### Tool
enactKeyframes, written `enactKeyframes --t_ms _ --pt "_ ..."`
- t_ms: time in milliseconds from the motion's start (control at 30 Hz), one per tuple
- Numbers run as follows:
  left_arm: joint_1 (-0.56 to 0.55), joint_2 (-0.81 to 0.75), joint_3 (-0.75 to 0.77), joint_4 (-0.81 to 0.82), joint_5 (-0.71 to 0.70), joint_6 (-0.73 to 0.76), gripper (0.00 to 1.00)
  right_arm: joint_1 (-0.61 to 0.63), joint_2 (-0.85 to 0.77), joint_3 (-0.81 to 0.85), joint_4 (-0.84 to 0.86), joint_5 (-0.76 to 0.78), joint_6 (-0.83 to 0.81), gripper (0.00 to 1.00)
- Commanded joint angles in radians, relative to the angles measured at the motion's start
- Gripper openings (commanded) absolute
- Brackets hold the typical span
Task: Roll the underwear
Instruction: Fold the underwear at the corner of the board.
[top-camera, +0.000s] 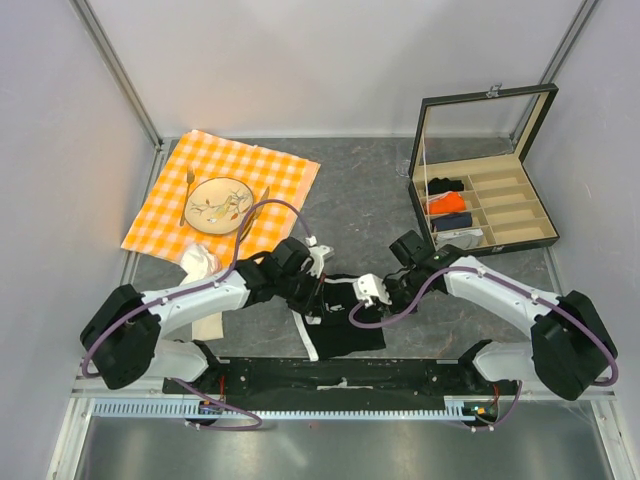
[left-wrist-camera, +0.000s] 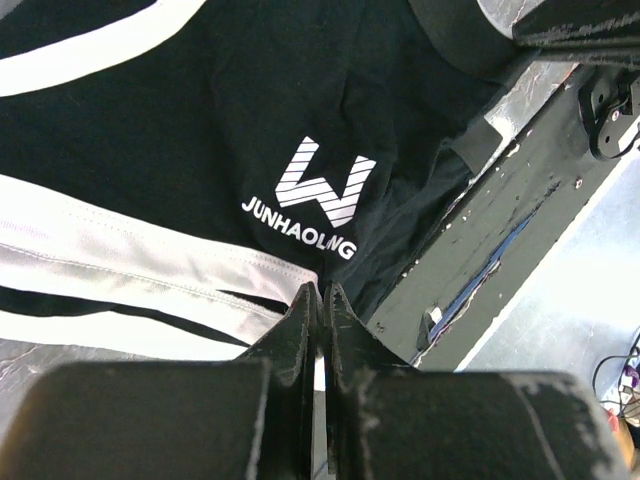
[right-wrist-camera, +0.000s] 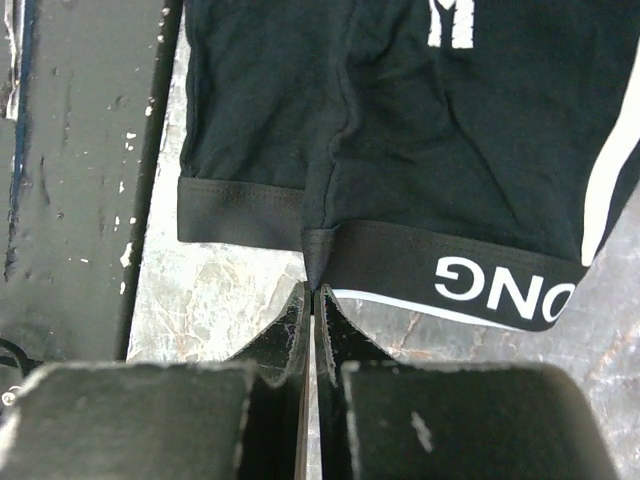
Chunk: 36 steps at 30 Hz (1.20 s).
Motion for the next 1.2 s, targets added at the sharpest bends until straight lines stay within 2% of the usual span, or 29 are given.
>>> enactKeyframes --t_ms 0,467,667,900,1167 --pt "-0.021 0.022 -0.008 0.053 0.026 -0.053 0.02 0.046 0.003 -0.016 0.010 0.021 -0.034 0.05" --pt "-0.041 0.032 -0.040 0.036 0.021 -0.066 0.02 0.150 0.048 -0.029 0.025 0.084 -0.020 0.07" --pt "-0.044 -0.021 -0.031 0.012 -0.014 -0.066 0.02 0.150 0.035 0.031 0.013 0.100 0.039 0.05" --pt "-0.046 -0.104 -0.026 -0.057 -0.029 -0.065 0.02 0.144 -0.041 0.097 -0.042 0.043 0.048 0.05" --pt "-0.048 -0.112 -0.085 -0.067 -0.020 -0.109 0.02 0.152 -0.017 0.025 -0.061 0.029 -0.001 0.06"
